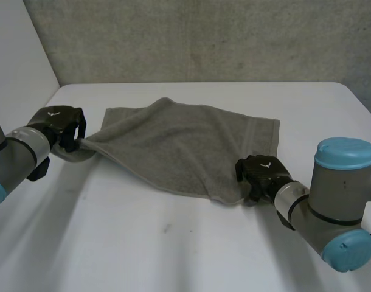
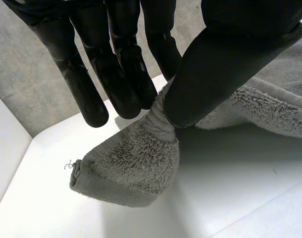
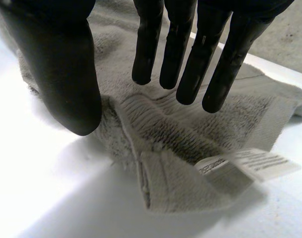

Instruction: Fold the towel.

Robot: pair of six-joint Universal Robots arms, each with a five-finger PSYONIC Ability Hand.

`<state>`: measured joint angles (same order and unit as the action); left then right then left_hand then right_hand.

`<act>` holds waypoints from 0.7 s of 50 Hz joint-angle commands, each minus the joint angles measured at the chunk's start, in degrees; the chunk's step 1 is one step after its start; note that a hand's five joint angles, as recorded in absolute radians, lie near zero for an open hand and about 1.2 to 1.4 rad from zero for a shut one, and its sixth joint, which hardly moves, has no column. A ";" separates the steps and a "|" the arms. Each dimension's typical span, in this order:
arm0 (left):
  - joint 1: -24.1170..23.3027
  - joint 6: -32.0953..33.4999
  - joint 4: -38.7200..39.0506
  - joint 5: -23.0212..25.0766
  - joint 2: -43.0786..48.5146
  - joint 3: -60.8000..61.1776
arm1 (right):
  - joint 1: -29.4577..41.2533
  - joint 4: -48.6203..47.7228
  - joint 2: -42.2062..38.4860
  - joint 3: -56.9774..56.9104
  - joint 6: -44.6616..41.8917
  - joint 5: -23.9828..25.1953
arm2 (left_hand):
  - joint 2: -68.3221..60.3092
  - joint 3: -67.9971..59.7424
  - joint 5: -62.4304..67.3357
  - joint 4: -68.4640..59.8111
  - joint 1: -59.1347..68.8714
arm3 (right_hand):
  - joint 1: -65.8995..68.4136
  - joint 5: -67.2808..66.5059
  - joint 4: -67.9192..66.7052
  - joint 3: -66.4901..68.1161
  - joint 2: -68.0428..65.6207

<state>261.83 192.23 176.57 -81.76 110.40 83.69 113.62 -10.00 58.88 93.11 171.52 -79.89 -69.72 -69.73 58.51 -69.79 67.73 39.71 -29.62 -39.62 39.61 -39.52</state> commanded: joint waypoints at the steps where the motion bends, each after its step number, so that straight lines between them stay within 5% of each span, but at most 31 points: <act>1: 0.52 -0.37 0.00 0.02 -0.19 0.15 | 0.38 -0.02 -1.14 -0.04 -0.05 0.00 | -10.28 -10.27 11.49 -10.21 12.27 | 13.05 -13.15 -13.15 13.15 -13.24; 9: 0.79 -0.45 0.00 -0.07 -0.27 0.07 | -0.23 0.06 0.18 0.93 -0.05 -0.18 | -10.28 -10.27 11.49 -10.21 12.27 | 40.26 -40.35 -40.35 40.36 -40.45; 16: 0.96 -0.28 -0.17 0.11 -0.27 1.30 | -0.68 0.15 4.57 3.13 -1.36 0.97 | -10.28 -10.27 11.49 -10.21 12.27 | 40.29 -40.38 -40.38 40.39 -40.48; 35: 0.08 0.51 -0.61 0.19 -9.50 13.95 | -15.62 9.65 26.81 8.93 -30.28 4.83 | -10.28 -10.27 11.49 -10.21 12.27 | 40.29 -40.38 -40.38 40.39 -40.48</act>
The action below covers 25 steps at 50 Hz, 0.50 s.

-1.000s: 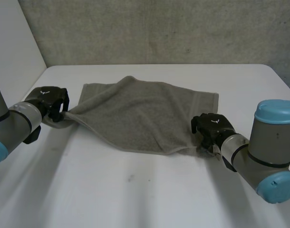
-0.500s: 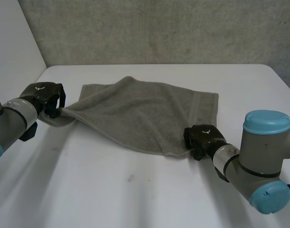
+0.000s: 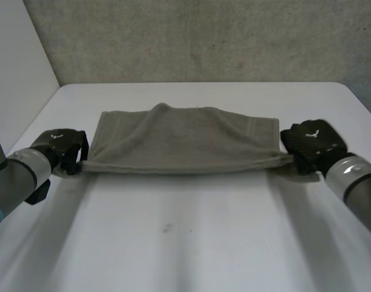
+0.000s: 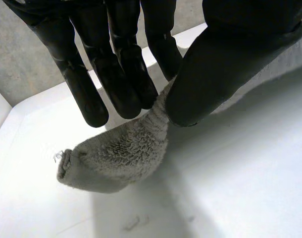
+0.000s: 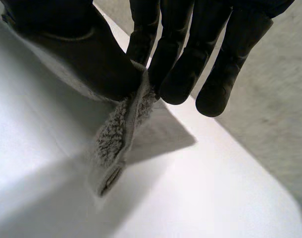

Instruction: Fold the towel.

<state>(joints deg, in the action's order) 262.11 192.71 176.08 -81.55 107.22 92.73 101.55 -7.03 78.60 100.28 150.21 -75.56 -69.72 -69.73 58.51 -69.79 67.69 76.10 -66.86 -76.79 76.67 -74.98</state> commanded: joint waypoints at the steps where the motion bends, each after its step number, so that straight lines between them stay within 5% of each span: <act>1: -0.45 0.12 -0.21 -0.02 -8.50 6.48 | -4.34 9.03 8.92 2.37 -10.79 0.85 | -10.28 -10.27 11.49 -10.21 12.31 | 3.90 -3.14 -3.21 3.33 -5.02; 8: -1.95 3.02 -2.23 -0.10 -17.75 12.65 | -8.48 17.22 18.52 2.99 -15.21 3.23 | -10.28 -10.27 11.49 -10.21 12.31 | 3.90 -3.14 -3.21 3.33 -5.02; 13: -3.61 11.09 -3.37 -0.02 -24.86 18.35 | -13.56 23.10 23.97 2.20 -15.73 8.40 | -10.28 -10.27 11.49 -10.21 12.31 | 3.90 -3.14 -3.21 3.33 -5.02; 19: -4.85 14.01 -2.93 -0.10 -24.60 18.45 | -15.86 23.37 23.36 2.20 -16.44 13.07 | -10.28 -10.27 11.49 -10.21 12.31 | 3.90 -3.14 -3.21 3.33 -5.02; 25: -5.11 13.92 0.50 -0.28 -15.64 11.24 | -15.77 21.53 12.90 -2.37 -17.32 14.39 | -10.28 -10.27 11.49 -10.21 12.31 | 3.90 -3.14 -3.21 3.33 -5.02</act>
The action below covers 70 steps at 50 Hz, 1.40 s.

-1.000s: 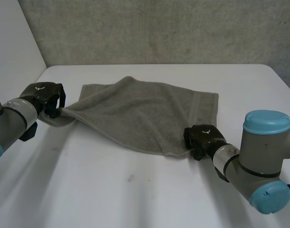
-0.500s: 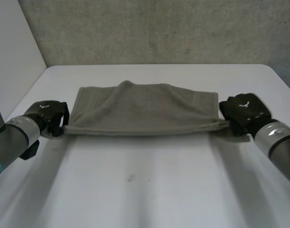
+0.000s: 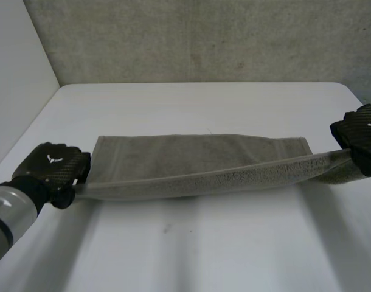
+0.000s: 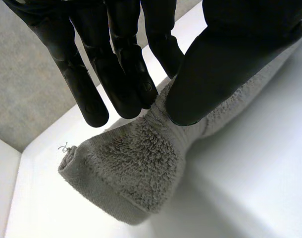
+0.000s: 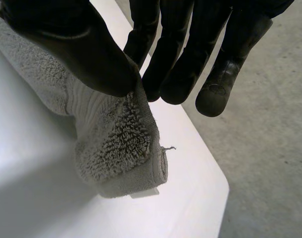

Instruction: Fold the towel.

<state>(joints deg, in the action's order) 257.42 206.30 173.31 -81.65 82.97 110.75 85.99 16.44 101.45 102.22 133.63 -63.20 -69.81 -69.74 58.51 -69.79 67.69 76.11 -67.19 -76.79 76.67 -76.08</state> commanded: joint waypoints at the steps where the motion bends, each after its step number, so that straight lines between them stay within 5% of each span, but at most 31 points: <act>1: -0.60 0.24 3.96 -0.18 11.66 -9.38 | 0.40 -2.20 -13.69 -6.84 -0.57 1.25 | -10.19 -10.26 11.49 -10.21 12.31 | 3.89 -2.81 -3.21 3.33 -3.92; 5: -1.66 -0.02 4.40 -0.36 18.54 -15.73 | 4.54 -2.37 -20.85 -12.75 -0.21 -0.96 | -10.19 -10.26 11.49 -10.21 12.31 | 3.89 -2.81 -3.21 3.33 -3.92; 10: -4.55 -0.11 4.14 -1.23 32.49 -30.99 | 12.61 -2.55 -34.70 -27.48 -0.13 -10.25 | -10.19 -10.26 11.49 -10.21 12.31 | 3.89 -2.81 -3.21 3.33 -3.92; 18: -4.91 -0.11 3.97 -1.85 46.82 -48.31 | 16.22 -6.06 -49.56 -42.78 0.92 -13.96 | -10.19 -10.26 11.49 -10.21 12.31 | 3.89 -2.81 -3.21 3.33 -3.92; 38: -5.08 0.24 1.59 -5.63 66.27 -72.69 | 19.04 -8.97 -68.66 -66.63 2.07 -21.97 | -10.19 -10.26 11.49 -10.21 12.31 | 3.89 -2.81 -3.21 3.33 -3.92; 39: -5.08 0.24 1.59 -5.54 66.62 -72.95 | 19.13 -8.70 -69.62 -68.02 2.07 -22.31 | -10.19 -10.26 11.49 -10.21 12.31 | -6.38 7.46 7.06 -6.93 6.35; 40: -5.26 0.24 1.59 -5.54 66.71 -73.13 | 19.21 -8.70 -70.41 -69.08 1.98 -22.67 | -6.72 -6.78 8.01 -6.73 8.84 | -43.79 44.86 44.46 -44.34 43.75; 41: -5.26 0.24 1.59 -5.54 66.71 -73.13 | 19.21 -8.70 -70.42 -69.09 1.98 -22.67 | -6.68 -6.75 7.98 -6.70 8.80 | -44.16 45.24 44.84 -44.71 44.13; 42: -5.43 0.24 1.77 -5.71 66.71 -73.13 | 19.48 -8.70 -70.94 -69.96 1.98 -23.02 | 9.47 9.41 -8.18 9.46 -7.35 | -66.11 67.19 66.79 -66.67 66.08; 43: -5.87 0.24 1.85 -6.15 66.71 -73.21 | 19.74 -8.70 -71.38 -70.58 1.98 -23.46 | 31.95 31.88 -30.65 31.93 -29.83 | -66.11 67.19 66.79 -66.67 66.08; 44: -5.88 0.24 1.86 -6.16 66.71 -73.22 | 19.74 -8.70 -71.39 -70.58 1.98 -23.46 | 32.17 32.11 -30.88 32.16 -30.05 | -66.11 67.19 66.79 -66.67 66.08; 45: -6.14 0.24 1.77 -6.24 66.53 -73.22 | 20.09 -8.88 -71.39 -71.02 1.98 -23.72 | 55.49 55.42 -54.19 55.47 -53.37 | -66.11 67.19 66.79 -66.67 66.08; 57: -8.16 -0.11 -0.96 -6.16 61.17 -68.12 | 20.18 -8.44 -63.65 -66.63 4.97 -23.55 | 59.81 59.74 -58.51 59.79 -57.69 | -66.11 67.19 66.79 -66.67 66.08; 70: -7.11 -1.78 4.66 -5.54 39.14 -37.21 | 17.55 -11.86 -40.91 -30.19 10.33 -17.67 | 59.81 59.74 -58.51 59.79 -57.69 | -66.11 67.19 66.79 -66.67 66.08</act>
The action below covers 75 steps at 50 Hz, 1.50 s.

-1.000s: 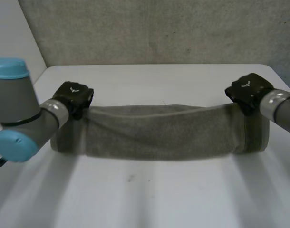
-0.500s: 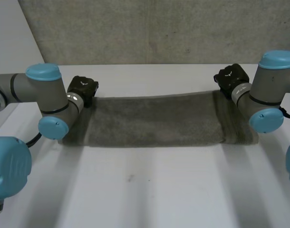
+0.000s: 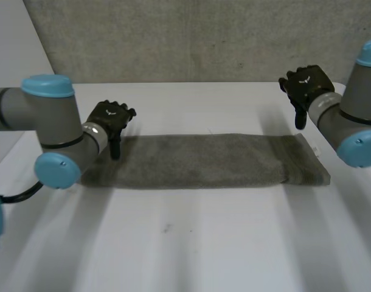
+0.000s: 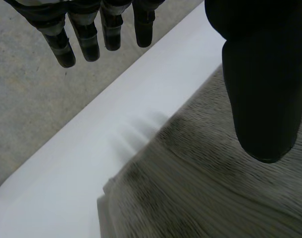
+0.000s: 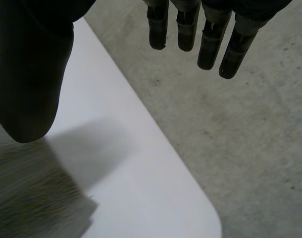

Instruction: Fold the towel.

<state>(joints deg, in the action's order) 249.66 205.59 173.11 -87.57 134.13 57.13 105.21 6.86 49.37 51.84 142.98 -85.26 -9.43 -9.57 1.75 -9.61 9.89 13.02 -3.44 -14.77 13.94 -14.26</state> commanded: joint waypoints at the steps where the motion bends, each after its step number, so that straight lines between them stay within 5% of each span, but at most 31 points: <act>1: 0.65 -1.06 4.87 0.39 -12.05 16.43 | -1.68 -2.29 11.18 20.23 0.98 4.40 | -0.57 -0.43 -1.75 -0.39 0.11 | -3.02 3.44 4.77 -3.94 4.26; 9: 0.92 -5.63 9.70 0.56 -23.20 30.39 | -4.22 -6.06 16.11 36.29 1.68 6.77 | -0.57 -0.43 -1.75 -0.39 0.11 | -3.02 3.44 4.77 -3.94 4.26; 21: 0.74 -7.13 16.03 0.83 -27.78 40.78 | -7.30 -14.77 12.24 41.58 0.89 7.56 | -0.57 -0.43 -1.75 -0.39 0.11 | 1.43 -1.02 0.32 0.51 -0.19; 33: 1.88 -7.22 17.70 0.91 -28.40 43.50 | -10.03 -17.76 7.05 39.21 0.54 7.74 | -0.57 -0.43 -1.75 -0.39 0.11 | 33.73 -33.32 -31.98 32.81 -32.49; 38: 1.88 -7.74 17.79 1.18 -28.40 43.50 | -12.39 -17.67 5.65 37.02 -0.60 7.21 | -0.57 -0.43 -1.75 -0.39 0.11 | 66.94 -66.53 -65.19 66.02 -65.70; 56: 3.73 -9.06 17.79 1.35 -29.63 43.94 | -25.50 -16.01 6.70 29.55 -12.20 7.12 | -0.57 -0.43 -1.75 -0.39 0.11 | 66.98 -66.56 -65.23 66.06 -65.74; 60: 4.17 -9.15 17.79 1.62 -29.71 43.76 | -20.40 -13.37 9.69 25.68 -10.53 6.86 | -0.57 -0.43 -1.75 -0.39 0.11 | 66.98 -66.56 -65.23 66.06 -65.74; 63: 4.17 -10.20 17.79 1.88 -29.98 43.41 | -5.68 -12.40 9.87 19.19 -5.19 5.98 | -0.57 -0.43 -1.75 -0.39 0.11 | 66.98 -66.56 -65.23 66.06 -65.74; 65: 4.25 -10.81 17.79 1.88 -30.50 43.41 | -5.63 -12.40 9.87 19.17 -5.17 5.98 | -0.57 -0.43 -1.75 -0.39 0.11 | 66.98 -66.56 -65.23 66.06 -65.74; 70: 5.57 -12.49 17.79 1.88 -31.65 43.59 | 15.23 -12.40 3.65 9.35 -4.82 0.89 | -0.57 -0.43 -1.75 -0.39 0.11 | 66.98 -66.56 -65.23 66.06 -65.74; 75: 6.28 -13.19 17.79 1.97 -32.53 43.76 | 26.33 -12.40 -2.16 4.59 -4.91 0.27 | -0.57 -0.43 -1.75 -0.39 0.11 | 66.98 -66.56 -65.23 66.06 -65.74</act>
<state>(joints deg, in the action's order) 254.90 193.57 190.89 -85.67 102.79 100.67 113.22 -5.38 55.68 64.59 138.53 -82.49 -9.38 -9.44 1.64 -9.48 9.89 75.49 -66.69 -76.80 76.60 -75.20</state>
